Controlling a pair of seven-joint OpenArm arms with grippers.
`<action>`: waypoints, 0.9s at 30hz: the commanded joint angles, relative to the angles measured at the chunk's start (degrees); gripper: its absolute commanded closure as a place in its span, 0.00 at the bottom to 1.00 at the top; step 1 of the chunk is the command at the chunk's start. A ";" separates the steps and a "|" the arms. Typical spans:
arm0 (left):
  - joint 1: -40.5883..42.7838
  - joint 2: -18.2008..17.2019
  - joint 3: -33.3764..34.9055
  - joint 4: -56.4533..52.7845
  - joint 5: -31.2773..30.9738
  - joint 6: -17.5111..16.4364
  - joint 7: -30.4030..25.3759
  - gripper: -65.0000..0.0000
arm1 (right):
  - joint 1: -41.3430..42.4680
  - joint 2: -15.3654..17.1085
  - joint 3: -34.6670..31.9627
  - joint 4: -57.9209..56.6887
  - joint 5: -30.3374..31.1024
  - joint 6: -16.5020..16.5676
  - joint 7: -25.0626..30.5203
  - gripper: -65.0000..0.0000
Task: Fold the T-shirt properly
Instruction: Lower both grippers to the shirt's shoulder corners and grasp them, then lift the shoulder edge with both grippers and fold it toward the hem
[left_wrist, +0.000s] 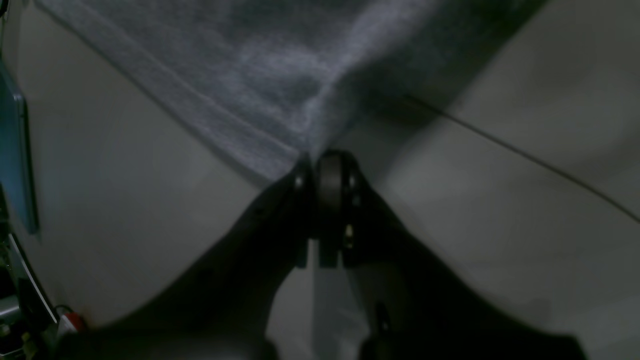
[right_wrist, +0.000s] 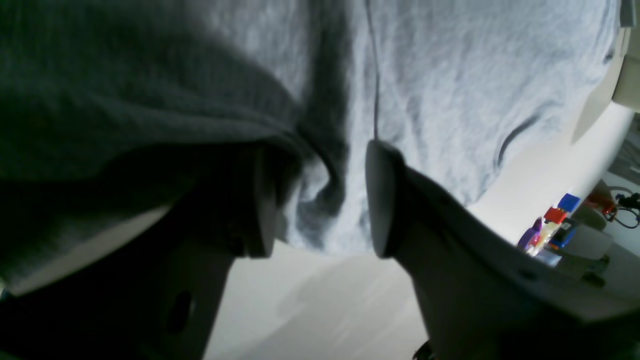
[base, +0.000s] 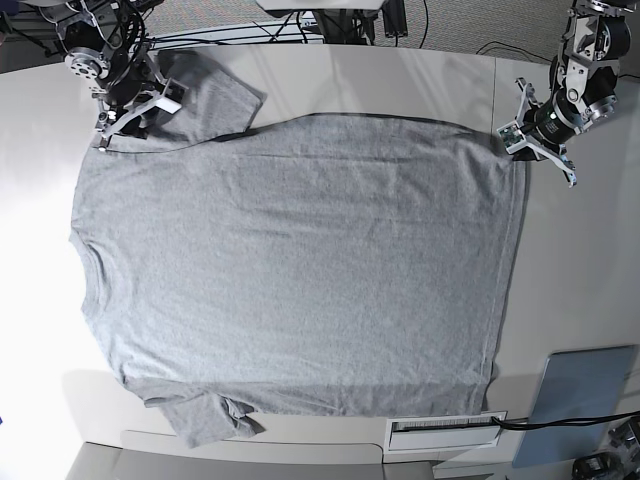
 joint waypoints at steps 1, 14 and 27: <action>0.98 -0.13 0.68 -0.55 0.50 -3.50 1.49 1.00 | -0.31 0.48 -0.46 -0.83 0.74 1.51 0.26 0.56; 1.22 -0.22 0.63 -0.55 -0.83 -3.48 1.40 1.00 | 1.20 0.35 -0.50 -4.02 1.95 -2.23 -7.15 1.00; 13.77 -1.55 -15.56 9.64 -24.30 -5.06 1.53 1.00 | -10.80 0.50 3.10 8.52 2.78 -3.28 -12.26 1.00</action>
